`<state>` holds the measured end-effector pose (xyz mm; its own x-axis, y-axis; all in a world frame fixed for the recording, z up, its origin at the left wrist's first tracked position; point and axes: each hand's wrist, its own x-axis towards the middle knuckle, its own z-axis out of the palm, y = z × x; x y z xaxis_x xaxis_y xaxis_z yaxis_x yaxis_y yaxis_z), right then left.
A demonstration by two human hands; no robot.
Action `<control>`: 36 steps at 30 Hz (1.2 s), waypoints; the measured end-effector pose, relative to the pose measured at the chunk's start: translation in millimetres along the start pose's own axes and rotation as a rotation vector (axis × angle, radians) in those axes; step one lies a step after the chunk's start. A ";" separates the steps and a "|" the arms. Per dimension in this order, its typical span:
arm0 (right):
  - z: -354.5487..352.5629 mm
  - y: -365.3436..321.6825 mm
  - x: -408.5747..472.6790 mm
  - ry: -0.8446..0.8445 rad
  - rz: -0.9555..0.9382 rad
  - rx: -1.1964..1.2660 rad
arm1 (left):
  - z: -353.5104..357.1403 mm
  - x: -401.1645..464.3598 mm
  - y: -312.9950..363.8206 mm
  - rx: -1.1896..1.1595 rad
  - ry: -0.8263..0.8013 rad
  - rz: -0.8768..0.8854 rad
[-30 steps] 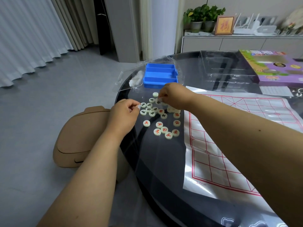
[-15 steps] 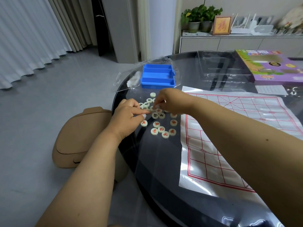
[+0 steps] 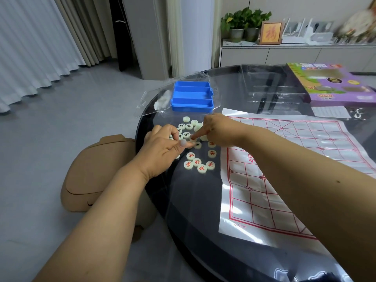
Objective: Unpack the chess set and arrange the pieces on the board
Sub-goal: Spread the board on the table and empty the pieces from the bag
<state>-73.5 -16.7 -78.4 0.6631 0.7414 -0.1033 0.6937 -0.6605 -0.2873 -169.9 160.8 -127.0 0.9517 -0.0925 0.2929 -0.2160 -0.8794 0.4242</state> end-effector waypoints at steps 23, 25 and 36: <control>-4.5 -8.8 -14.7 -0.018 -0.034 0.146 | 1.4 11.3 4.7 0.061 0.125 -0.207; -16.6 -0.8 -19.5 0.110 0.078 0.348 | -0.4 8.9 10.9 -0.034 0.132 -0.203; -14.3 17.7 -16.9 0.151 0.191 0.212 | -0.2 15.9 30.6 -0.058 0.051 -0.172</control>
<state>-68.4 -42.6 -68.2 0.8209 0.5698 -0.0368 0.4890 -0.7348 -0.4701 -161.5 132.6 -109.2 0.9638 0.0821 0.2537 -0.0642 -0.8519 0.5197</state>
